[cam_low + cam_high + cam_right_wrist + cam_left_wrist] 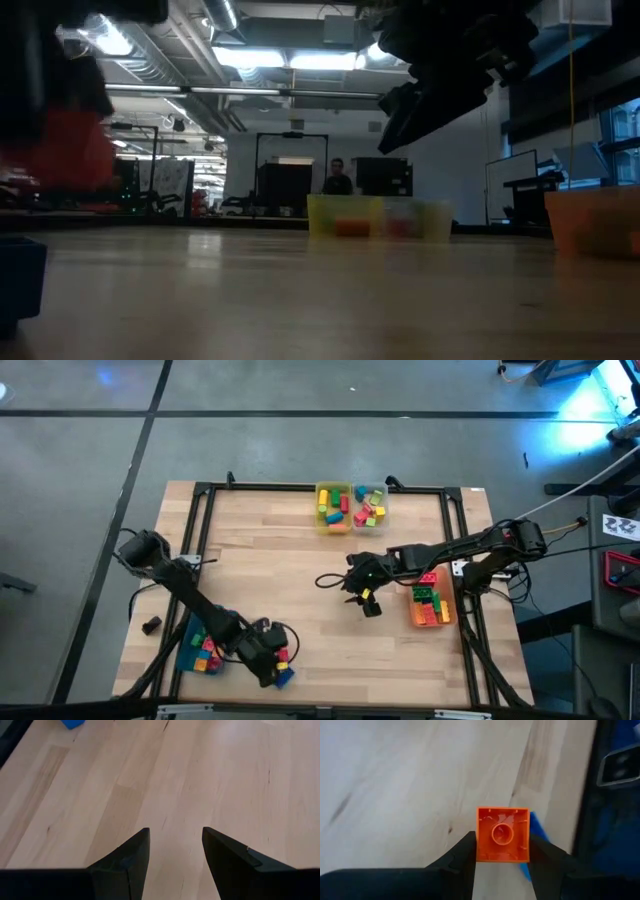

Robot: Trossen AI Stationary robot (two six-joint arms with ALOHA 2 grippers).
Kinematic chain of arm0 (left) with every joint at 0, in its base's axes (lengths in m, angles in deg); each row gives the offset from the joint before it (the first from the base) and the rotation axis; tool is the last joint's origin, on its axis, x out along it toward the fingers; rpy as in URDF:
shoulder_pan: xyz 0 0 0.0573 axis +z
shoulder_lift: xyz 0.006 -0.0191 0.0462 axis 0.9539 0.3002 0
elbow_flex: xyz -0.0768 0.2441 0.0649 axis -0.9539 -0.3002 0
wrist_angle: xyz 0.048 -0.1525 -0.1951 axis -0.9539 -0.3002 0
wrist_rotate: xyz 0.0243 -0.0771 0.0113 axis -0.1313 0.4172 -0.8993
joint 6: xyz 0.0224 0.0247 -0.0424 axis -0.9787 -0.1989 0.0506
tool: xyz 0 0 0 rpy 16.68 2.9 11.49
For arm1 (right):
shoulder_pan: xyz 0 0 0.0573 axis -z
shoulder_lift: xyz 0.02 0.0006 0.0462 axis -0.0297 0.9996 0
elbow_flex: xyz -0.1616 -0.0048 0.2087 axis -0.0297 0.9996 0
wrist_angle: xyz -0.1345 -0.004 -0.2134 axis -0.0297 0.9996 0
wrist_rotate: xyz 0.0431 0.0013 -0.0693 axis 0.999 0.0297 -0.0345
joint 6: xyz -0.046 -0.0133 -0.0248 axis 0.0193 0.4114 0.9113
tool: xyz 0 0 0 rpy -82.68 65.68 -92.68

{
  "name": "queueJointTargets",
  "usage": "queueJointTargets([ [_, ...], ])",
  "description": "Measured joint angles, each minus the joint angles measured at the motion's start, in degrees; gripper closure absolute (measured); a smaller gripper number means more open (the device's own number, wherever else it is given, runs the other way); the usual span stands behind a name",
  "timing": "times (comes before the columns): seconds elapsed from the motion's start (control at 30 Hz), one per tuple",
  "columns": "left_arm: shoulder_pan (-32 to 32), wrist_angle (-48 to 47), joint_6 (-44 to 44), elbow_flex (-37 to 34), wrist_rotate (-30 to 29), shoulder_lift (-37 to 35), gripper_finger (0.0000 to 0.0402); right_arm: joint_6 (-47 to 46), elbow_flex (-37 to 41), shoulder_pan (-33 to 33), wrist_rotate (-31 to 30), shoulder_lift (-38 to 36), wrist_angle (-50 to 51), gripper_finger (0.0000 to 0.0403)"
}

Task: Sort blocks by size
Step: Put the orange square game piece into the blue bin

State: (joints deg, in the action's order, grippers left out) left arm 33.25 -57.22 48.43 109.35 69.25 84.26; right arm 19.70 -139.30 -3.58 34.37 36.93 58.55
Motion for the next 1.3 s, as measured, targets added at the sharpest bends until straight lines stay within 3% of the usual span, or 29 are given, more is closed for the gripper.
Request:
queueJointTargets([
  [0.2, 0.7, -11.9, 4.6, 0.1, 4.8, -8.8, 0.0266, -1.3, 0.0, 0.0, 0.0, 0.0, -0.5, 0.0219],
  [0.4, -1.1, -34.2, 19.6, 0.1, 12.0, -17.2, 0.0267, -1.3, 0.0, 0.0, 0.0, 0.0, -0.7, 0.0219],
  [0.6, -3.9, -46.9, 31.8, 0.1, 12.8, -20.6, 0.026, -1.3, 0.0, 0.0, 0.0, 0.0, -0.6, 0.0219],
  [0.73, -5.1, -48.2, 36.0, 0.1, 12.7, -20.2, 0.0258, -1.3, 0.0, 0.0, 0.0, 0.0, -0.8, 0.0219],
  [1.3, -5.6, -48.2, 38.2, 0.1, 12.6, -20.1, 0.0256, -1.3, 0.0, 0.0, 0.0, 0.0, -0.7, 0.0219],
])
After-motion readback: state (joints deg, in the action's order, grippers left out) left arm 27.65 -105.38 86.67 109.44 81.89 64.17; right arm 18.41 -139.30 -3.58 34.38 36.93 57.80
